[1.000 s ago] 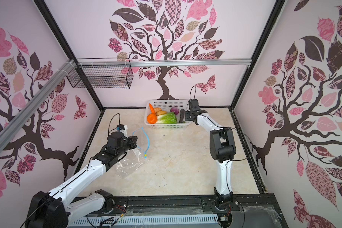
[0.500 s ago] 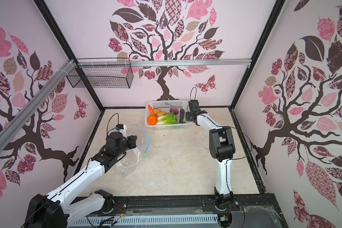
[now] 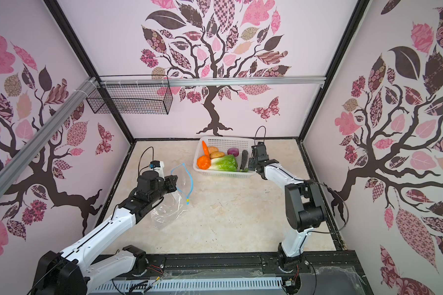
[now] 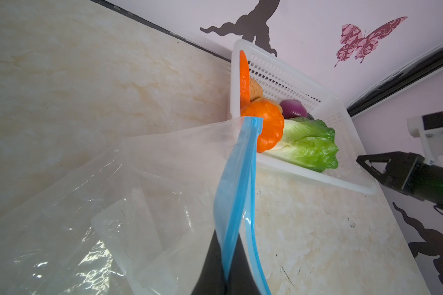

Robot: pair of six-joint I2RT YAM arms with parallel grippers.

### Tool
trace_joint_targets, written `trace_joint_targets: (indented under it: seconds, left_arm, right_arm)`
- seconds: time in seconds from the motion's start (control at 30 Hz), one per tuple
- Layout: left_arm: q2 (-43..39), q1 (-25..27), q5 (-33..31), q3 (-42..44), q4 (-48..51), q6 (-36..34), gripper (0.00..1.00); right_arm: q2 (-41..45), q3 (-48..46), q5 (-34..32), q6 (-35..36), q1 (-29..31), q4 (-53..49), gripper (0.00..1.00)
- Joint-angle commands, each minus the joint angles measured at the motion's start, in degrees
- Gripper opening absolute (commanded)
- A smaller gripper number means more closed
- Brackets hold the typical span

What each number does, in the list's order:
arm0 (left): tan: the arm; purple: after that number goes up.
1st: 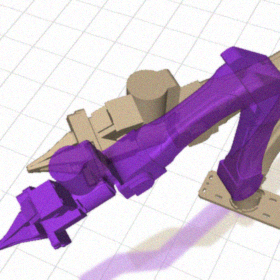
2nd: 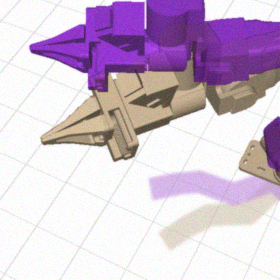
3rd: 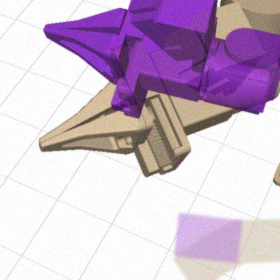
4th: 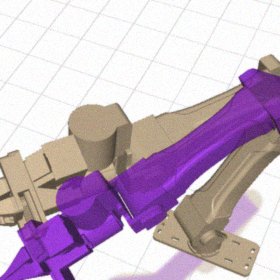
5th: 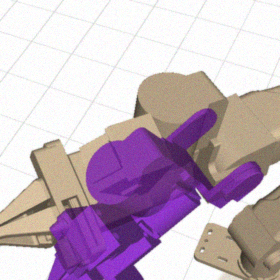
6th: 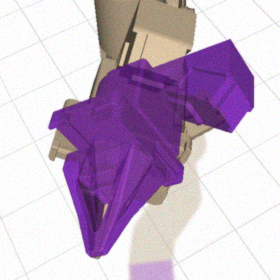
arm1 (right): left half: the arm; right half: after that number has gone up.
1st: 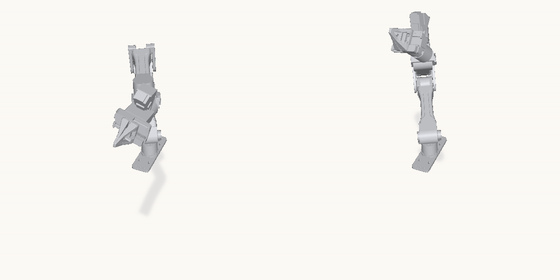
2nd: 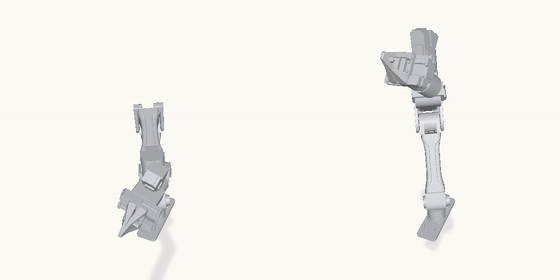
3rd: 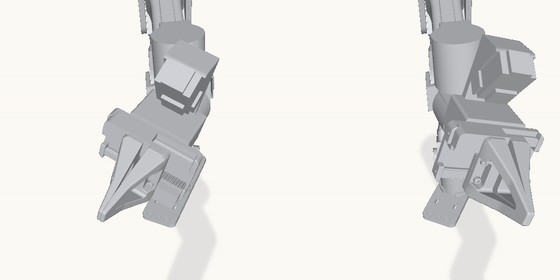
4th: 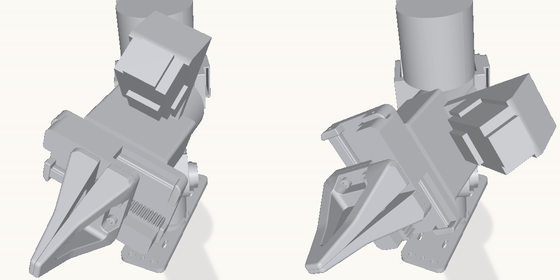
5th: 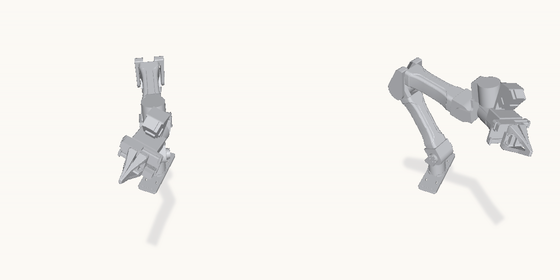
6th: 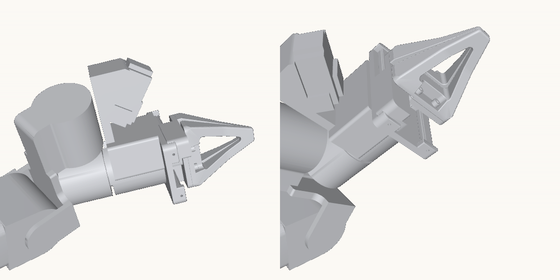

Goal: Place the food in the zip-top bag and seal the zipper
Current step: 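Hold the bag open with the left gripper while the right gripper moves over the basket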

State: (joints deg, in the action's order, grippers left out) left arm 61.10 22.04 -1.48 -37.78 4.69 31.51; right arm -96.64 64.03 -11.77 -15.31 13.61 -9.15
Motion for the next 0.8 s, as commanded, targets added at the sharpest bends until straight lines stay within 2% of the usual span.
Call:
trace_joint_targets:
  seconds: [0.0, 0.27, 0.5, 0.6, 0.77]
  left_arm:
    - [0.13, -0.23, -0.34, 1.44, -1.66, -0.13, 0.0]
    - [0.18, -0.25, -0.46, 1.4, -1.79, -0.3, 0.0]
    - [0.69, -0.25, 1.04, 0.66, -0.99, -0.09, 0.0]
    - [0.42, -0.25, 1.48, 0.18, 0.12, -0.48, 0.0]
    - [-0.2, -0.25, 1.06, 0.32, 0.19, -0.16, 0.0]
  right_arm:
    - [9.32, -7.49, 0.24, -5.34, 0.04, 3.34, 0.11]
    - [22.82, -16.46, -1.81, -6.88, 0.02, -1.29, 0.15]
    - [24.69, -17.84, -4.31, -5.88, 0.02, -2.59, 0.23]
    - [23.97, -17.54, -4.4, -5.87, 0.02, -2.65, 0.3]
    - [25.19, -16.89, -5.12, -4.54, 0.02, -3.4, 0.48]
